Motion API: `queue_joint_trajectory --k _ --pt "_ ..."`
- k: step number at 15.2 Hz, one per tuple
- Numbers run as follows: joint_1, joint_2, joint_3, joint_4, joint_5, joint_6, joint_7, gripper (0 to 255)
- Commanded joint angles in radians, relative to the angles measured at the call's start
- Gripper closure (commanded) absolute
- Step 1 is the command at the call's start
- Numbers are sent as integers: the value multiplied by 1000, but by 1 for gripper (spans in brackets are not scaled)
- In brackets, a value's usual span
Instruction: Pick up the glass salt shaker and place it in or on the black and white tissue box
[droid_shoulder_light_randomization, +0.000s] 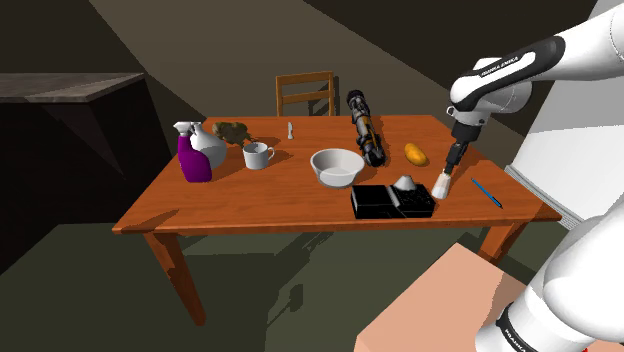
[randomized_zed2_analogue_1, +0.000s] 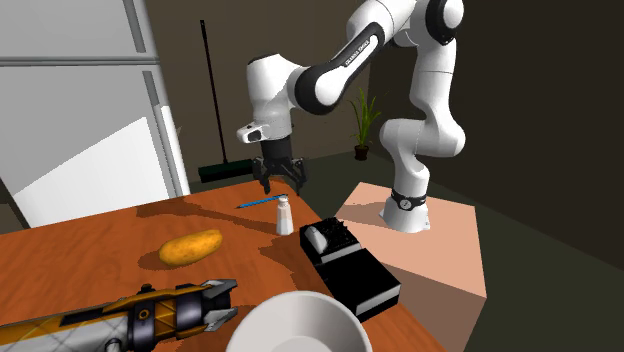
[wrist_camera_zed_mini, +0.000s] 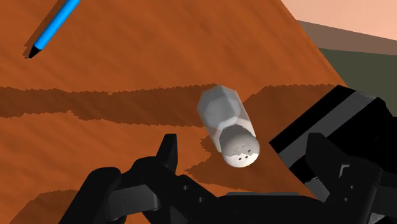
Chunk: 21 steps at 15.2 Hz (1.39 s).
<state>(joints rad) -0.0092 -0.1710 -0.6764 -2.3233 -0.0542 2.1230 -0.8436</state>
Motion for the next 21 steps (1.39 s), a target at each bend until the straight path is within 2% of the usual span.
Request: queue_joint_trajectory --k 1,4,11,12,21 --pt "3 20 -6 -13 13 30 -12 0" --pt "6 41 -11 -33 27 67 -23 0" --pt "5 41 -11 -33 27 67 -23 0" --pt "5 41 -11 -33 27 67 -23 255" --pt "5 41 -11 -33 27 67 -23 255"
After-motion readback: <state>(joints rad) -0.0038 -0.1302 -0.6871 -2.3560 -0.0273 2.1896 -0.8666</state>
